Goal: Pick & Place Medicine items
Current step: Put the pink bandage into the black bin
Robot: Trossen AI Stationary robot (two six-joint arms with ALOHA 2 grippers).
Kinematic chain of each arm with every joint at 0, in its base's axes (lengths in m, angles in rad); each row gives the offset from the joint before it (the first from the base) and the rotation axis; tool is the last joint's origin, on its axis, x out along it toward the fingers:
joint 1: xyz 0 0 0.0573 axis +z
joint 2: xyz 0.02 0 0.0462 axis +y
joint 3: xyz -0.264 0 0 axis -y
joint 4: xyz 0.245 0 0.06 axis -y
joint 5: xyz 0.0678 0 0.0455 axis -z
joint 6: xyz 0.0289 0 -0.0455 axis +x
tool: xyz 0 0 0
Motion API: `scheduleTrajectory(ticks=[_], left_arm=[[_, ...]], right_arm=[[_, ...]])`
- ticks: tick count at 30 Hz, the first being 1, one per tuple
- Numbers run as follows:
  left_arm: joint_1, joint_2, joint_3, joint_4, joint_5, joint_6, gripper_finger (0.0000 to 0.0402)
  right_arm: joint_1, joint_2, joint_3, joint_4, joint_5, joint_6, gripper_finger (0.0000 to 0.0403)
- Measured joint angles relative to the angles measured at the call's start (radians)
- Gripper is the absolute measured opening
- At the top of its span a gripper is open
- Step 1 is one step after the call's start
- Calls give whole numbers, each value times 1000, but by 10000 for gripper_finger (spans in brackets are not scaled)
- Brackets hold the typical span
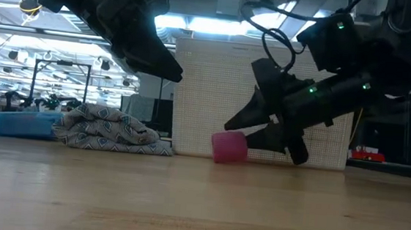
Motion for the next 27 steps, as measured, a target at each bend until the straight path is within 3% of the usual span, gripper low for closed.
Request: scheduleTrajectory(ticks=[7, 12, 23, 27], left_arm=[[0, 0, 0, -3, 1, 0, 157], [0, 0, 0, -5, 0, 0, 157], [0, 0, 0, -29, 0, 3, 157], [0, 0, 0, -27, 0, 3, 157]], right_arm=[[1, 106, 65, 7, 34, -10, 208], [0, 112, 103, -16, 5, -33, 195], [3, 78, 100, -2, -70, 4, 43], [14, 78, 100, 32, -76, 1, 17]])
